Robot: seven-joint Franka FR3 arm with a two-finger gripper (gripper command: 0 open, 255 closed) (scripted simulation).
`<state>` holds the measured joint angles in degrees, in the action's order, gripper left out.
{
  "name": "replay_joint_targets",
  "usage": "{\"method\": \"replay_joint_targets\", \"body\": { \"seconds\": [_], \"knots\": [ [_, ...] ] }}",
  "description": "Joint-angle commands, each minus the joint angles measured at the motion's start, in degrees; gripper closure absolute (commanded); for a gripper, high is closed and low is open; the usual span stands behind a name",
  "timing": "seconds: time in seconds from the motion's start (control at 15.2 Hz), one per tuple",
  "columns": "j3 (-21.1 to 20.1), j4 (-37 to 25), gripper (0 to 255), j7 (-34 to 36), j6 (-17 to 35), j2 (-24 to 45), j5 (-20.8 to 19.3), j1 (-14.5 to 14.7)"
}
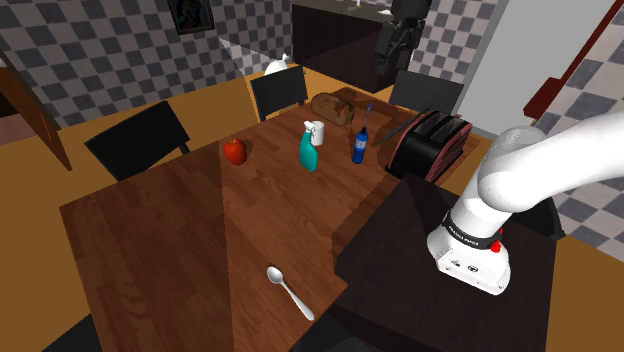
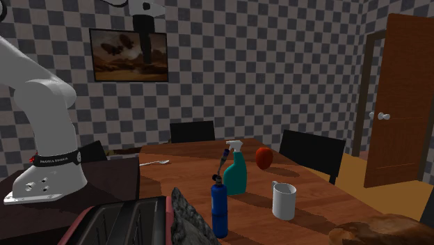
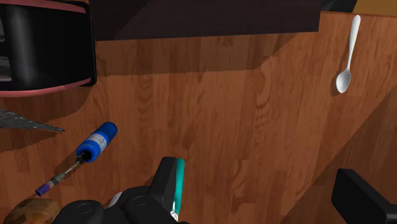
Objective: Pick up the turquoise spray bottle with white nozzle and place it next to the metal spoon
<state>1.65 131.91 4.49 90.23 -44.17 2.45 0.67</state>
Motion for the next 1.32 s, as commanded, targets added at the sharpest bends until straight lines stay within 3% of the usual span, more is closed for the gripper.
{"method": "replay_joint_targets", "body": {
  "seconds": [0.0,0.59,1.25],
  "knots": [
    [0.0,0.0,0,0.0,0.0,0.0,0.0,0.0],
    [1.5,1.4,0,-2.3,15.4,14.6,-1.6,-0.6],
    [3.1,-4.6,0,-4.6,29.1,34.7,-2.3,-1.2]
  ]
}}
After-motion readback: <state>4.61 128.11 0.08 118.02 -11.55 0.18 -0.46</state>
